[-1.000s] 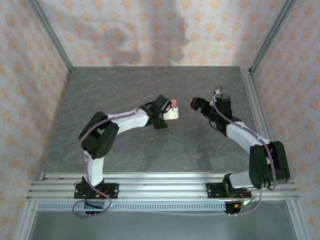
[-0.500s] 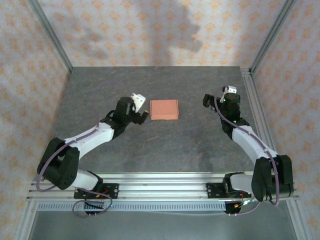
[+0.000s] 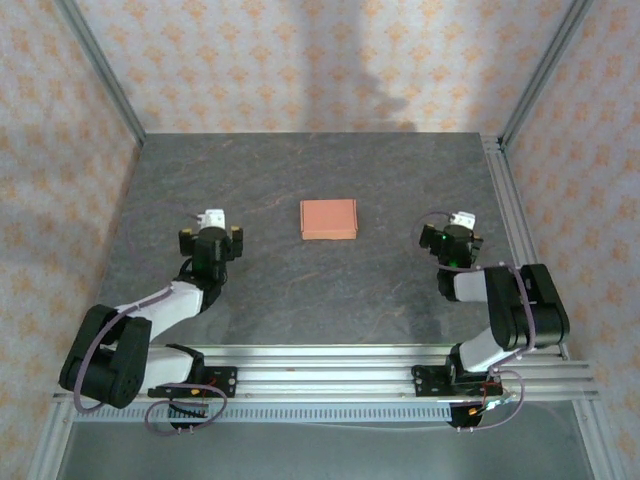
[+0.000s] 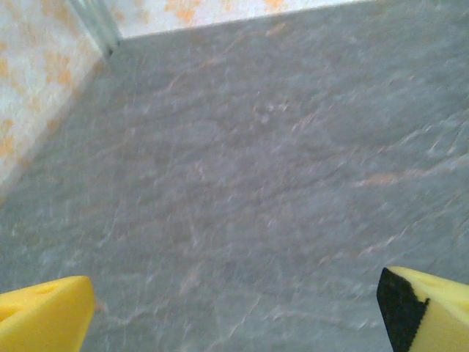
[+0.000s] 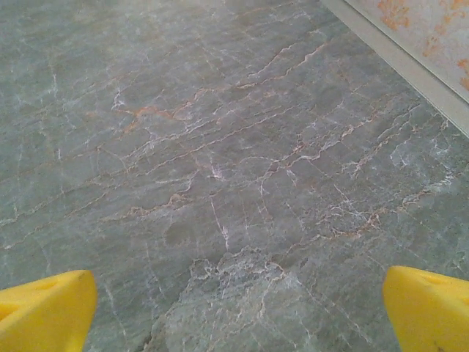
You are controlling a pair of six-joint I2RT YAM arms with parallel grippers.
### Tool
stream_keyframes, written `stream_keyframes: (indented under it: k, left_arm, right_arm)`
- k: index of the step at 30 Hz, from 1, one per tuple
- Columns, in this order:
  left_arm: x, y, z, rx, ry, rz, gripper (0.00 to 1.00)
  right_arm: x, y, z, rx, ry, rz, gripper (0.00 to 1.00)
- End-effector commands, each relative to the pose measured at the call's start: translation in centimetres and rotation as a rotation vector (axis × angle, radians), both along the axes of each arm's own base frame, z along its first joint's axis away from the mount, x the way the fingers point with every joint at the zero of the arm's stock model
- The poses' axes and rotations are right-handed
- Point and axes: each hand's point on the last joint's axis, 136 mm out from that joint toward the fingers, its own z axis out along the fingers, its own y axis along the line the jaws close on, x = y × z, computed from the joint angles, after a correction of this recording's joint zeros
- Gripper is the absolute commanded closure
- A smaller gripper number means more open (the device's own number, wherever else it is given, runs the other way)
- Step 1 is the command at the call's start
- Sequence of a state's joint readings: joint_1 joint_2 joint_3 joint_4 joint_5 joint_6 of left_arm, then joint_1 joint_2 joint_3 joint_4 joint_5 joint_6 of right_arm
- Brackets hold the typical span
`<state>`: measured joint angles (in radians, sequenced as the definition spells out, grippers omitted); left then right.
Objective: Fold the paper box
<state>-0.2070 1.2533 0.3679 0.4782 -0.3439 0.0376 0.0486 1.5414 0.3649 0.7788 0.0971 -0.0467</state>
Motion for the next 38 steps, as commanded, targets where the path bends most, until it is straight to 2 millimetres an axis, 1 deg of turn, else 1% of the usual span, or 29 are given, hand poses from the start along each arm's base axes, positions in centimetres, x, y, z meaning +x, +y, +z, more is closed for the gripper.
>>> stream_keyframes:
  k: [1, 3, 4, 9, 10, 14, 38]
  left_arm:
    - [1.4, 0.4, 2.5, -0.048, -0.158, -0.005, 0.00]
    - [2.1, 1.2, 2.5, -0.060, -0.160, -0.007, 0.00]
    - [2.7, 1.4, 2.1, -0.099, -0.148, -0.017, 0.00]
    - [4.4, 1.3, -1.1, -0.108, -0.085, -0.031, 0.00]
    - [4.4, 1.4, -1.2, -0.121, -0.072, -0.031, 0.00]
    - [4.5, 1.8, -1.2, -0.131, -0.077, -0.024, 0.00]
    - [4.4, 1.7, -1.2, -0.133, -0.076, -0.025, 0.00]
  right_arm:
    - [1.2, 0.2, 3.3, 0.019, -0.165, 0.022, 0.00]
    - [1.4, 0.4, 3.3, 0.018, -0.174, 0.038, 0.00]
    - [1.5, 0.5, 3.2, 0.019, -0.159, 0.041, 0.00]
    - [2.0, 0.4, 2.9, 0.022, -0.122, 0.030, 0.01]
    - [2.0, 0.3, 2.9, 0.020, -0.121, 0.030, 0.00]
    - [2.0, 0.3, 2.9, 0.019, -0.120, 0.028, 0.01]
    - [1.9, 0.3, 3.0, 0.017, -0.126, 0.030, 0.01]
